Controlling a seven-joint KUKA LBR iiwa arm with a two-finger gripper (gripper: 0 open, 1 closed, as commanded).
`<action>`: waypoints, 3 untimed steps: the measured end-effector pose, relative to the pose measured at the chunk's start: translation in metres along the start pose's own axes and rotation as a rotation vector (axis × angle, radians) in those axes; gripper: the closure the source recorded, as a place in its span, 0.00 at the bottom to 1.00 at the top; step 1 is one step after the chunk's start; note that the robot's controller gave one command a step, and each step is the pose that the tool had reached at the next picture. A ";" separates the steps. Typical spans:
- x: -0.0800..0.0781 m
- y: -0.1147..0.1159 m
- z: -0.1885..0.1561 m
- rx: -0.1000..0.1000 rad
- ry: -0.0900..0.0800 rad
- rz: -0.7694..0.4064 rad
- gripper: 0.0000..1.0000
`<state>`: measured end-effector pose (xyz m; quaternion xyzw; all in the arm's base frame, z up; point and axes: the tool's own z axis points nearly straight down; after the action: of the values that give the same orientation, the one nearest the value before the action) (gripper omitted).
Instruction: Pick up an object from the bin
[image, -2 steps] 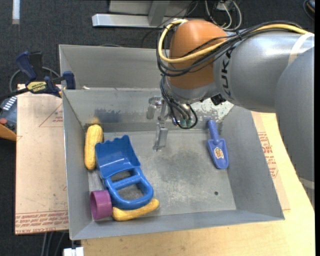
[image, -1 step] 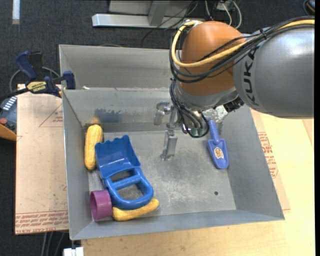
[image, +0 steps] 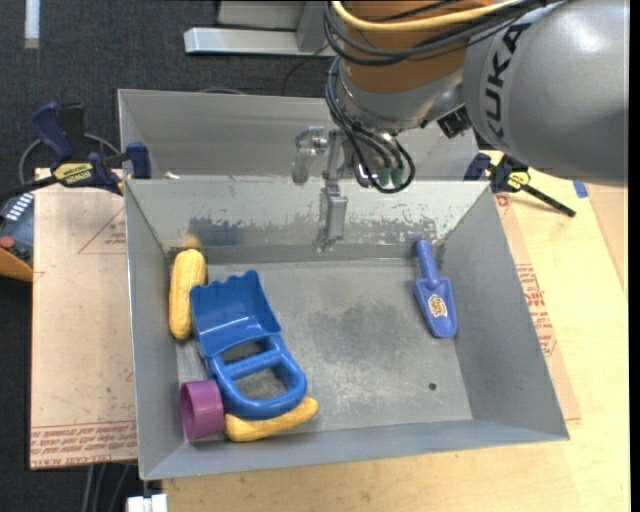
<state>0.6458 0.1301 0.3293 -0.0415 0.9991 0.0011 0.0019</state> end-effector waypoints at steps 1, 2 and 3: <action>-0.002 0.045 0.078 -0.002 -0.004 0.159 0.00; 0.019 0.095 0.103 -0.001 -0.001 -0.091 0.00; 0.001 0.090 0.147 -0.004 -0.006 -0.044 0.00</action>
Offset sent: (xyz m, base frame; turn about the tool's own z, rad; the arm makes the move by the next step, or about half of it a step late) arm -0.0397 0.1168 -0.1080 -0.2118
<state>0.6383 0.2204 0.1826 -0.0636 0.9980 0.0030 0.0051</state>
